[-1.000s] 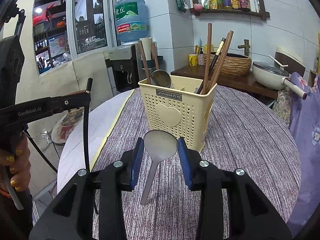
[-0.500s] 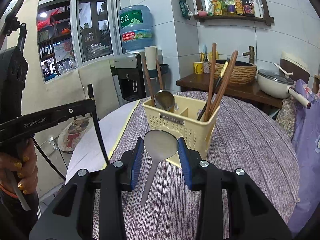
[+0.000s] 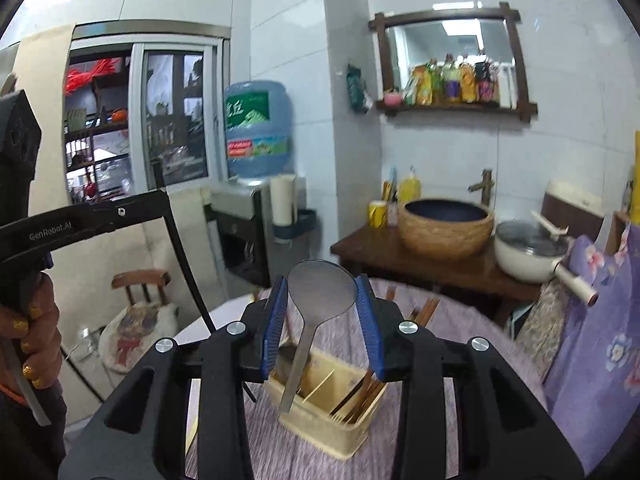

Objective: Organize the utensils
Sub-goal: 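Lower the chopstick with the left tool while the right tool lowers the spoon into the holder, then open both tools to release the chopstick and spoon in the holder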

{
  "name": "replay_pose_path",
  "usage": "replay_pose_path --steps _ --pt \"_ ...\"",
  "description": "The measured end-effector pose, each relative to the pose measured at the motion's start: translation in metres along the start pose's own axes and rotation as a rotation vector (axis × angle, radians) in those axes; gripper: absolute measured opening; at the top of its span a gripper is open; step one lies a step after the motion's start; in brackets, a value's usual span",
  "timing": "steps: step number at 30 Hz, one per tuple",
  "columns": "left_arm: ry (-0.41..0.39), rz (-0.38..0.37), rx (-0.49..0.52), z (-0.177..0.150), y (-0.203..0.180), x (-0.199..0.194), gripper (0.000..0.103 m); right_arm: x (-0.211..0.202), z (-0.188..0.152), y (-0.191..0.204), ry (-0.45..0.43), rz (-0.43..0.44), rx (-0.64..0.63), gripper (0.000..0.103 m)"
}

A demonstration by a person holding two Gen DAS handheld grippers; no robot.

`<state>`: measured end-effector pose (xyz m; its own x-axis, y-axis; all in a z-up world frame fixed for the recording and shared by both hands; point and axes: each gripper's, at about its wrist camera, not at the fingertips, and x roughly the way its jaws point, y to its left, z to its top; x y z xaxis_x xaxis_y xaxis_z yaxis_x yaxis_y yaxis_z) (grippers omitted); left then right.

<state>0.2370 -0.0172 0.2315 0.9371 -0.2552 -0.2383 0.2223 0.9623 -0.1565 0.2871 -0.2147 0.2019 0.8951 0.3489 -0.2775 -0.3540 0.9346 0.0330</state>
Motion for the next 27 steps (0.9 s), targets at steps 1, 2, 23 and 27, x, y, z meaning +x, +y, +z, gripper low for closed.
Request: replay_pose_path --steps 1,2,23,27 --pt "-0.004 0.006 -0.004 0.002 -0.001 0.006 0.008 0.004 0.001 -0.001 -0.002 -0.018 -0.006 0.036" --pt "0.001 0.001 -0.019 0.003 -0.002 0.014 0.008 0.007 0.000 -0.002 -0.003 -0.034 -0.010 0.036" --pt "0.187 0.056 -0.018 -0.110 -0.002 0.084 0.008 0.061 -0.115 0.005 0.130 -0.121 -0.100 0.036" --pt "0.187 0.057 0.002 -0.112 -0.003 0.083 0.008 0.063 -0.125 0.007 0.139 -0.130 -0.106 0.036"
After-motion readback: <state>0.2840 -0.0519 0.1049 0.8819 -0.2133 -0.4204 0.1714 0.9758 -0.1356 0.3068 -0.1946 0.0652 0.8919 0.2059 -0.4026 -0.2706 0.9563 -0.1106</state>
